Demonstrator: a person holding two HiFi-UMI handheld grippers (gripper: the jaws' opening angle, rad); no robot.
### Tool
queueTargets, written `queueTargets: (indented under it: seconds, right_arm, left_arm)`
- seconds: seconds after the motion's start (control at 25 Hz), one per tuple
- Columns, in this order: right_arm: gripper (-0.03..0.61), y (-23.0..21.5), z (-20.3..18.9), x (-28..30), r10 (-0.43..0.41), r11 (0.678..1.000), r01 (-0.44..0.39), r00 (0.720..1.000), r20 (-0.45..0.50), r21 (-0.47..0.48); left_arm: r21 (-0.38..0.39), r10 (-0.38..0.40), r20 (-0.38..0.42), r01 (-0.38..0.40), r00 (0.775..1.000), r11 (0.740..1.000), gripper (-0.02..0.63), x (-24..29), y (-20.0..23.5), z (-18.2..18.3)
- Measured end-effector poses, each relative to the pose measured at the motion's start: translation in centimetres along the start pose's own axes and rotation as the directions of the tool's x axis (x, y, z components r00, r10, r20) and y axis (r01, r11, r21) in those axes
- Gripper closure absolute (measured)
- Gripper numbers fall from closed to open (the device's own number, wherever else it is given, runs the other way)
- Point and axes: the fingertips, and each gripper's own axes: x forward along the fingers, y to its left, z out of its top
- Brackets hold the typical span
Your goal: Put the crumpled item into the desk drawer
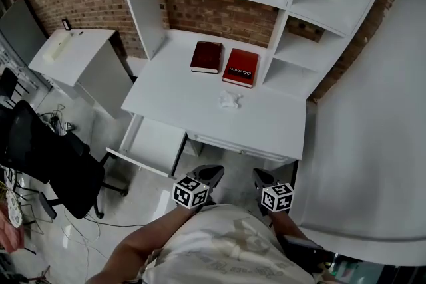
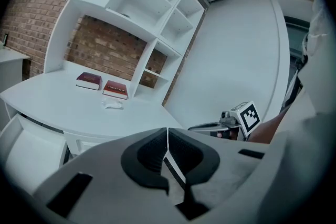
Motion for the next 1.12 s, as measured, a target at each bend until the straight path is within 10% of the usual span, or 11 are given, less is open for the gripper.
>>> queueTargets:
  seconds: [1.12]
  right_arm:
    - [0.554, 3.8, 2.7, 7.9, -0.021, 0.999, 0.02, 0.999, -0.035, -0.034]
  left_arm:
    - [-0.084, 0.072, 0.07, -0.066, 0.995, 0.994, 0.586, -5.6, 9.6, 1.0]
